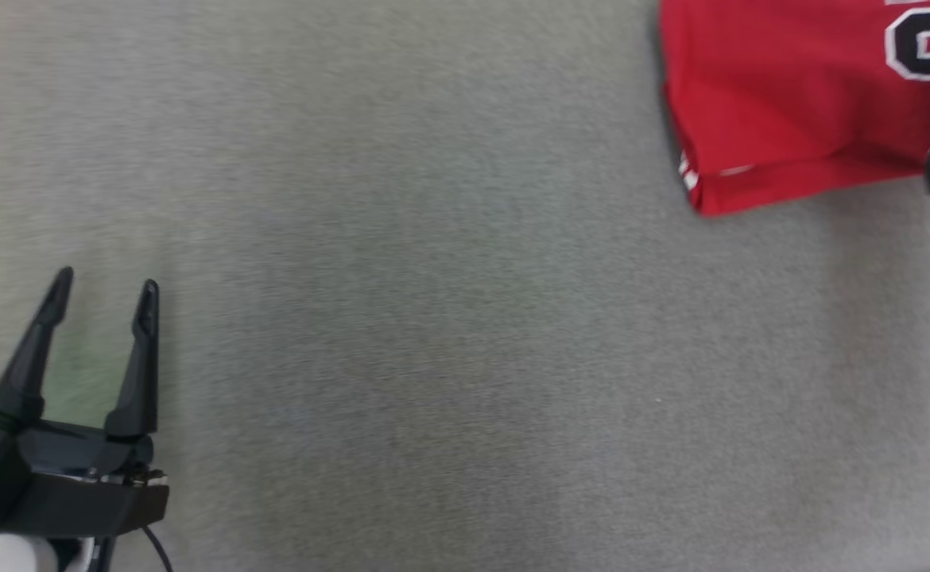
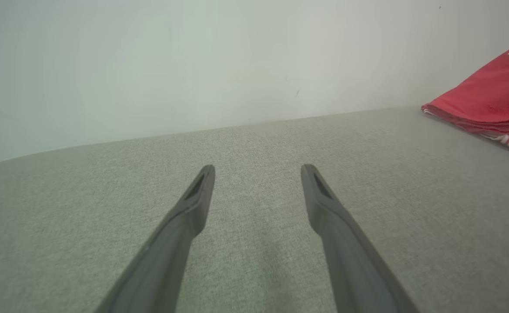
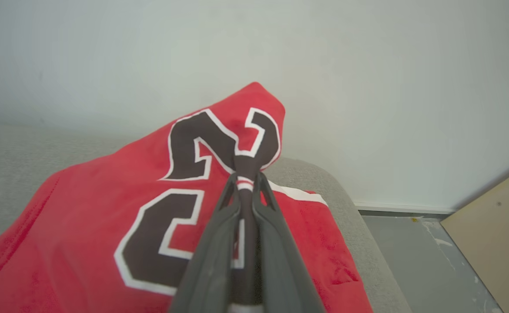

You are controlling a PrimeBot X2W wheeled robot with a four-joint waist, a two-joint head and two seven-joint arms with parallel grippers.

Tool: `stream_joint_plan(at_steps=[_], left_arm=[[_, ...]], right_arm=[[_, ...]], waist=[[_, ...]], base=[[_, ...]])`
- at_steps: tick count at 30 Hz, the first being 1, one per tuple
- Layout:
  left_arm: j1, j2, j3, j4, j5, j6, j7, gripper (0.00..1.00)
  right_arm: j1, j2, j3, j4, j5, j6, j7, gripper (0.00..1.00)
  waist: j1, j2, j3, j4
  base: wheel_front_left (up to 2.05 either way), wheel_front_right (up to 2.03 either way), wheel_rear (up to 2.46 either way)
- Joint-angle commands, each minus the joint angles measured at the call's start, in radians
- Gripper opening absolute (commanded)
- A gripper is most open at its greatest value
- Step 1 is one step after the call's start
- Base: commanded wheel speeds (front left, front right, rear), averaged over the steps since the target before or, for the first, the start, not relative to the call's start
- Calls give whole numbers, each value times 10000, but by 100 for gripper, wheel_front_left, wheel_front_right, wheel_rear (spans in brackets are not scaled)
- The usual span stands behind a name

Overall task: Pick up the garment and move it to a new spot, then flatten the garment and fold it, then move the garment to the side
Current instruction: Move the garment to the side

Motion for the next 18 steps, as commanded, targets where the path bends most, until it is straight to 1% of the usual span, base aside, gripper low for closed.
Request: stream_joint_plan(at_steps=[1, 4, 6, 11, 13, 18], left_arm=[[-23, 214, 28, -226, -49, 20, -26, 100], [-38, 508, 0, -584, 61, 20, -26, 100], [-48, 596, -15, -700, 73, 20, -26, 100], [-24, 972, 21, -1256, 87, 21, -7, 100], [-3, 1038, 33, -1460, 76, 23, 42, 100], [142, 1210, 83, -1876, 49, 48, 166, 100]], right_arm=[[-275, -243, -156, 10, -90, 1, 33, 0], [-380, -302, -341, 38, -326, 1, 81, 0], [-443, -337, -434, 33, -417, 1, 99, 0], [-993, -572, -831, 20, -980, 1, 106, 0], [-1200, -732, -973, 85, -1261, 0, 118, 0], [-1681, -1095, -948, 182, -2081, 0, 53, 0]], waist=[[-2, -2, 764, -847], [-2, -2, 1019, -1071], [-2, -2, 1095, -1136], [-2, -2, 1459, -1380], [-2, -2, 1588, -1405], [-2, -2, 1843, -1423]], base=[[0, 0, 0], [0, 0, 0], [0, 0, 0], [0, 0, 0], [0, 0, 0], [0, 0, 0]])
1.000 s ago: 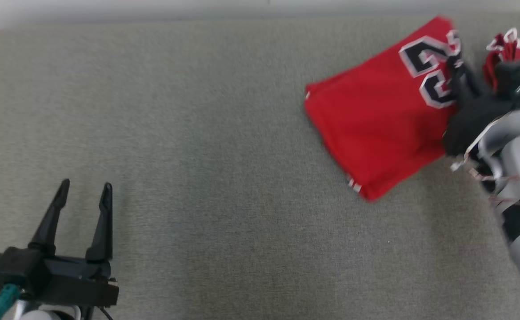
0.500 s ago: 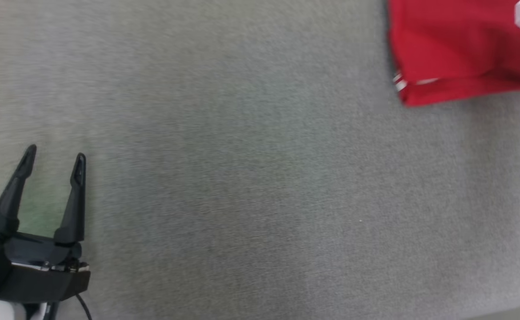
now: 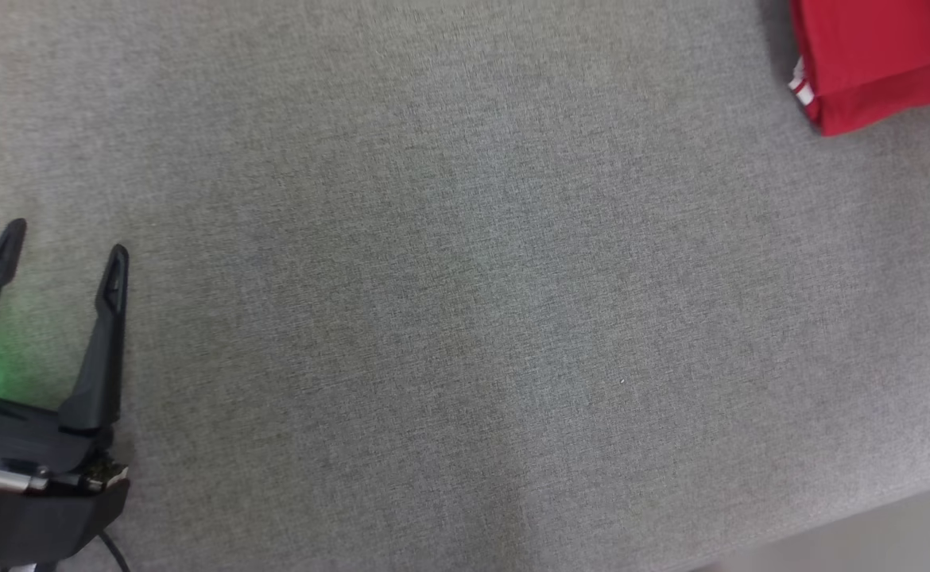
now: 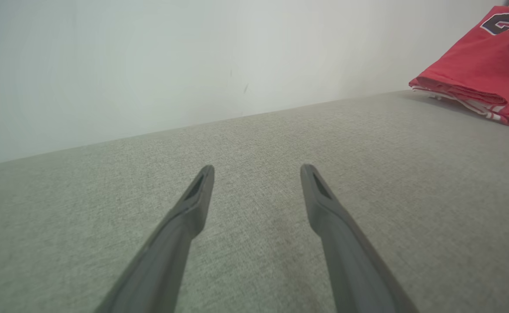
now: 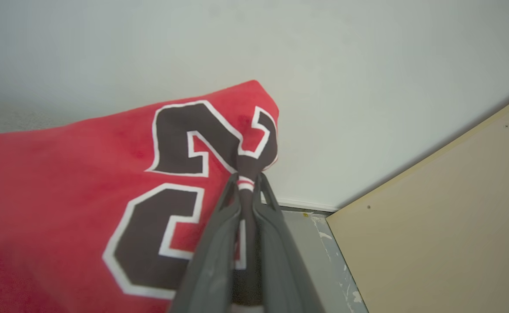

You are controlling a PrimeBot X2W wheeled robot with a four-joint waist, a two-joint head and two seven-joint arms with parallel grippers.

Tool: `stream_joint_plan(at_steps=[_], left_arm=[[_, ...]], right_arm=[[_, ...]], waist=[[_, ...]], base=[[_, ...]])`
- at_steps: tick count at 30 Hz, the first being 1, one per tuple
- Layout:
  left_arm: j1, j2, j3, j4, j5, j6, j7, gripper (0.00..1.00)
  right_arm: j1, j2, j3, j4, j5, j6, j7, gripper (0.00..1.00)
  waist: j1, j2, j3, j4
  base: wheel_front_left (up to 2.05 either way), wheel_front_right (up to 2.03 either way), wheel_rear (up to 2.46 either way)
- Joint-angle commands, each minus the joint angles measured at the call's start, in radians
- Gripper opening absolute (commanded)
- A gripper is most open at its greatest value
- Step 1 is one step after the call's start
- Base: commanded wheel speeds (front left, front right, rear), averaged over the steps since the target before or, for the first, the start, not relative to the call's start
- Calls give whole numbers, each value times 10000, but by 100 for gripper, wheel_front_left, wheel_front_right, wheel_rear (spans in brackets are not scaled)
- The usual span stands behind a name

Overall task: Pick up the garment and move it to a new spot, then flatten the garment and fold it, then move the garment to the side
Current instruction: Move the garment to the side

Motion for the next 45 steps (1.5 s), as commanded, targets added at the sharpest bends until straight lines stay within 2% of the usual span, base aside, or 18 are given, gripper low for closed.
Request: stream_joint_plan(at_steps=[1, 7, 9, 10, 20, 35, 45], left_arm=[[136, 44, 3, -1, -46, 57, 48, 100], [349, 107, 54, -207, -79, 160, 120, 100], [373, 125, 82, -208, -107, 173, 119, 100], [387, 131, 98, -203, -115, 201, 119, 100], [503, 36, 90, 13, -123, 341, 40, 100], [1516, -1223, 206, 1400, -169, 852, -158, 100], [2445, -2100, 718, 1864, 8, 928, -160, 100]], right_arm=[[-165, -122, -17, 55, -212, -2, -22, 0], [-324, -194, -142, 306, -606, -2, -69, 0], [-321, -178, -109, 286, -764, -2, -169, 88], [-314, -99, -119, 276, -783, -2, -218, 100], [287, 526, -233, -340, -683, 0, -660, 100], [3263, 1432, 594, -2158, 382, -2, -1198, 100], [5632, 2182, 667, -2999, 1398, -2, -1350, 100]], waist=[[-1, -2, 200, -117], [-1, -2, 289, -214], [-1, -2, 281, -253], [-1, -2, 267, -279], [-1, -2, -310, -337], [-1, -2, -3554, 680], [-1, -2, -5137, 1056]], base=[[0, 0, 0], [0, 0, 0], [0, 0, 0], [0, 0, 0], [0, 0, 0], [0, 0, 0], [0, 0, 0]])
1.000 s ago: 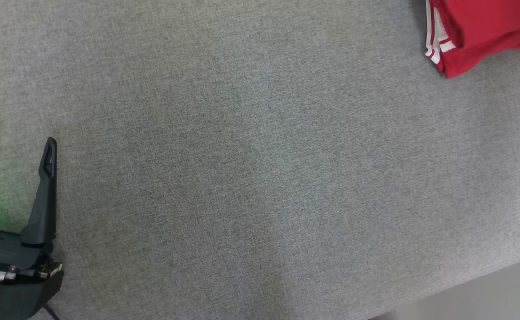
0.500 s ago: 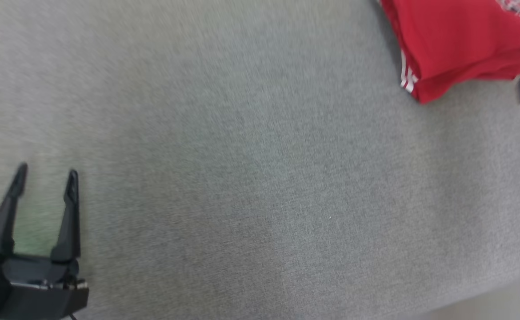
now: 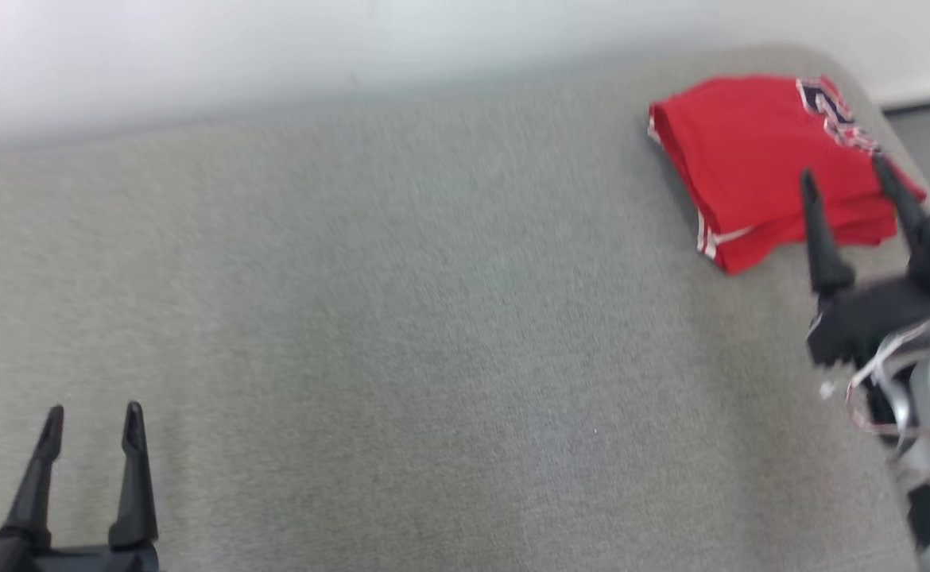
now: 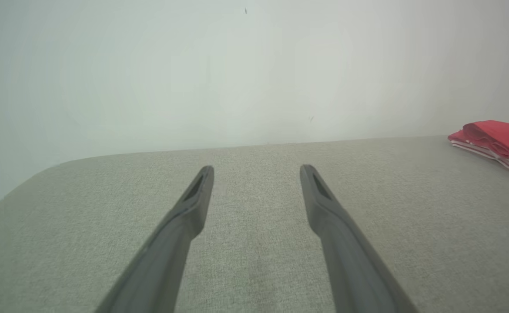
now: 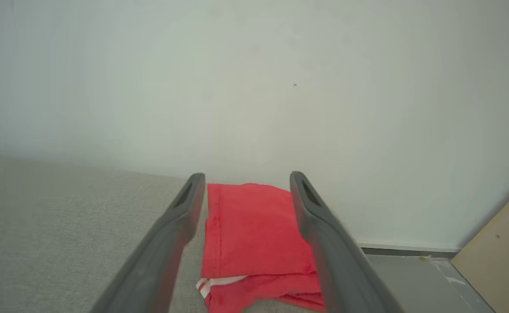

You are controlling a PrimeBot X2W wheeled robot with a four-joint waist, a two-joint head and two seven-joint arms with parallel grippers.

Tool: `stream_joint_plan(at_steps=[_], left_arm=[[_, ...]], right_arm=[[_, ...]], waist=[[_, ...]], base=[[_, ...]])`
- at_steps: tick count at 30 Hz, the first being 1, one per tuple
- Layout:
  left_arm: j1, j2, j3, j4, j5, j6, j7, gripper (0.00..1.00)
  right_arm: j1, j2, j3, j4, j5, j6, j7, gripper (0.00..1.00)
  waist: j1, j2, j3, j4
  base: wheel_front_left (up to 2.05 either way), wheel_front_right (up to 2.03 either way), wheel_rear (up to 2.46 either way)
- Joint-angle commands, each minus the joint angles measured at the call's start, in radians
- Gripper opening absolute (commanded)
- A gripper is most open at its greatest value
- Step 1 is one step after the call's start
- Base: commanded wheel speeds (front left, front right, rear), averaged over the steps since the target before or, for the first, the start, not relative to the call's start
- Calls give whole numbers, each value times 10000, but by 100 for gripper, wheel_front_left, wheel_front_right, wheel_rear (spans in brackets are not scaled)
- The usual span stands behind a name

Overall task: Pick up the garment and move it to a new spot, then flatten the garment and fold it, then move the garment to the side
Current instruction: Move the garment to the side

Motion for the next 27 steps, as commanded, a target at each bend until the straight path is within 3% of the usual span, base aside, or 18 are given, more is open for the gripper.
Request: stream_joint_plan(at_steps=[1, 17, 27], left_arm=[[227, -147, 74, 45, 71, 13, -24, 100], [223, -1017, 242, 921, 545, -383, -24, 100], [169, -1082, 316, 1697, 721, -581, -25, 100]], right_arm=[[488, 152, -99, -155, 172, -2, -38, 100], [3971, 2013, -965, -1884, 268, -2, -180, 100], [4859, 2549, -963, -2265, 263, 0, -212, 100]], waist=[[3, 2, -1011, 502], [3, 2, -1966, 1416], [3, 2, -2216, 1722]], base=[[0, 0, 0], [0, 0, 0], [0, 0, 0]])
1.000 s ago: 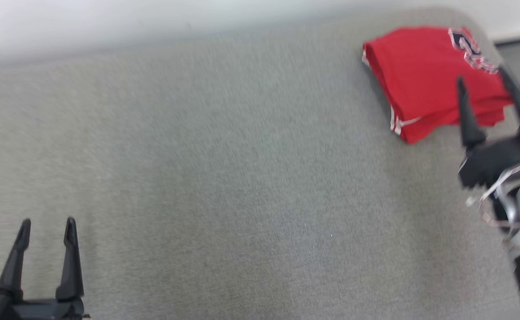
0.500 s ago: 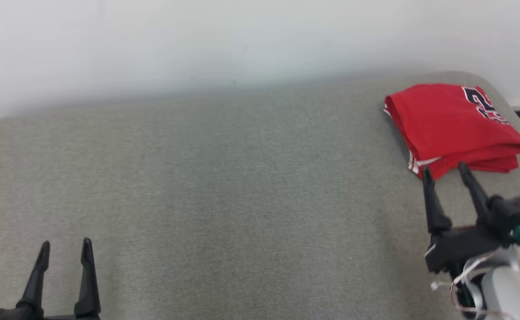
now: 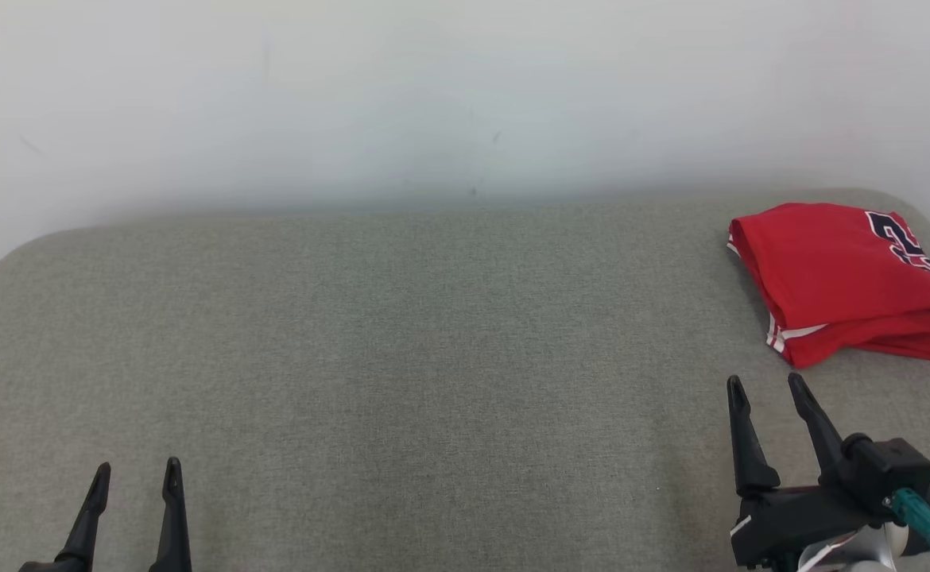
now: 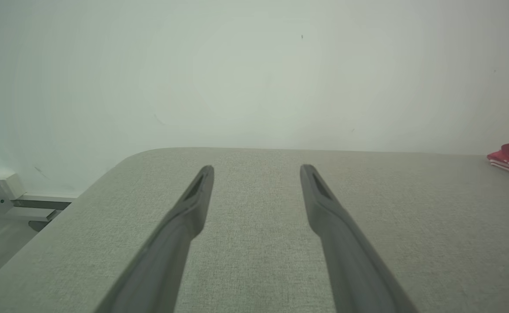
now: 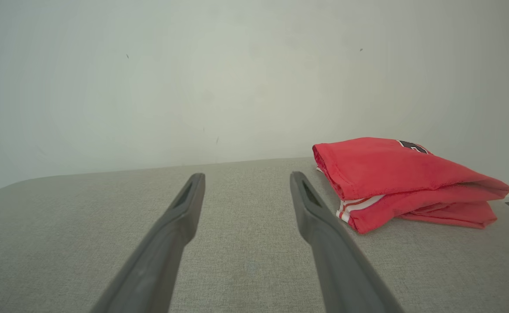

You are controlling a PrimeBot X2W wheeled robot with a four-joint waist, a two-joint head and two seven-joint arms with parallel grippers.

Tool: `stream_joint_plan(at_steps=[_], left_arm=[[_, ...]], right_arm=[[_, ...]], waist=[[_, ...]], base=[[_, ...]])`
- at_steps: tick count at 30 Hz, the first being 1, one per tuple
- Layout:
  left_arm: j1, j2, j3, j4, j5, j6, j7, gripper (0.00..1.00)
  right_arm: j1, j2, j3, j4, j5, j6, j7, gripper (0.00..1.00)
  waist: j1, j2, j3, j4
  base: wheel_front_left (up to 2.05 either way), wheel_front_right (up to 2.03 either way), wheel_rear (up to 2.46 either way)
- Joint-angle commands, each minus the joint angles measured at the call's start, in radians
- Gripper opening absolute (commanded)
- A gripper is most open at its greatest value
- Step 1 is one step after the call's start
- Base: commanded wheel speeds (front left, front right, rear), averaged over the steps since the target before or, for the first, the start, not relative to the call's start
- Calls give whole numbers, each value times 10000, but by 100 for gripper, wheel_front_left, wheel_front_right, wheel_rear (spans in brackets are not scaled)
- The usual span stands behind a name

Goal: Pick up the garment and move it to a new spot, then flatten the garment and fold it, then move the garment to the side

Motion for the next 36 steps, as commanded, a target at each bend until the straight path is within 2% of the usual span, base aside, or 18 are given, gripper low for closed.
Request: stream_joint_plan(at_steps=[1, 14, 36], left_arm=[[-93, -9, 44, 163, 76, -30, -25, 100], [-472, 51, -22, 890, 245, -159, -25, 100], [-783, 146, -37, 1271, 414, -269, -25, 100]], right_arm=[[253, 96, -33, -80, -81, 0, -60, 100], [1019, 421, -196, -290, -376, 0, -177, 100], [1062, 503, 70, -229, -211, -2, -360, 100]], waist=[[1, 1, -76, 118], [1, 1, -179, 400], [1, 1, -107, 445]], base=[[0, 0, 0], [0, 0, 0], [0, 0, 0]])
